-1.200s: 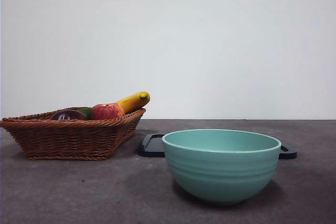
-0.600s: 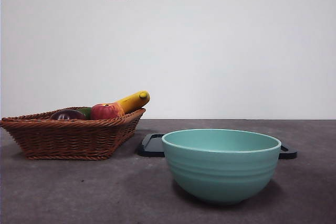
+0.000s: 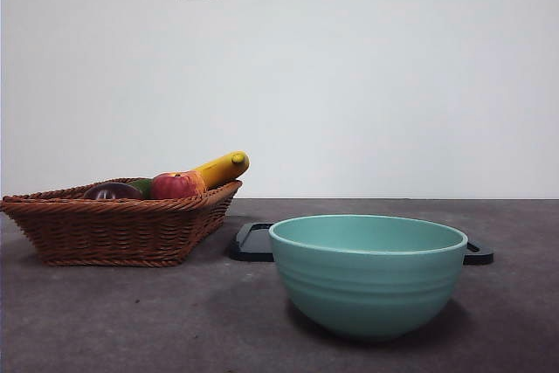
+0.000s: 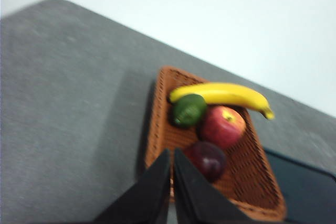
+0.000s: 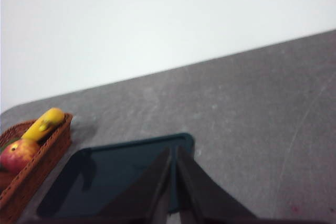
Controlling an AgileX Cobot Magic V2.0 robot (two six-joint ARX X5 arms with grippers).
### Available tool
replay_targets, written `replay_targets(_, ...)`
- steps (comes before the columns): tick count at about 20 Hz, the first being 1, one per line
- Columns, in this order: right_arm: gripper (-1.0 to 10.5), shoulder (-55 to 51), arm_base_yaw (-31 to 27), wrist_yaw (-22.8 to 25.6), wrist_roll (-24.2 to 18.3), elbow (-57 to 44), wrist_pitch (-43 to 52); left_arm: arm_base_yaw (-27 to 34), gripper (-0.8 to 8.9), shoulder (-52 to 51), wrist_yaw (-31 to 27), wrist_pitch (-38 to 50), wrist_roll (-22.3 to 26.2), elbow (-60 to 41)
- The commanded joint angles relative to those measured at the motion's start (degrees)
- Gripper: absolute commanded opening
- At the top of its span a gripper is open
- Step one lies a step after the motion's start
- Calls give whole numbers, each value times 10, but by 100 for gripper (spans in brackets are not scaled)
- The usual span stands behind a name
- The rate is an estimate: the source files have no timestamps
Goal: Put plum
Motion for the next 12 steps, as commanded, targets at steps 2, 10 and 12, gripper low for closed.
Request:
replay_targets(2,5,46,0,-30,-17,70,-42,0,8,47,45,-24,31,66)
replay_targets(10,5,197,0,-126,-90,238,-192,0,8,172,149,-136,132,202)
replay_targets(12,5,232,1,-153,-107,272,-226,0,8,197,186,-163,154,230)
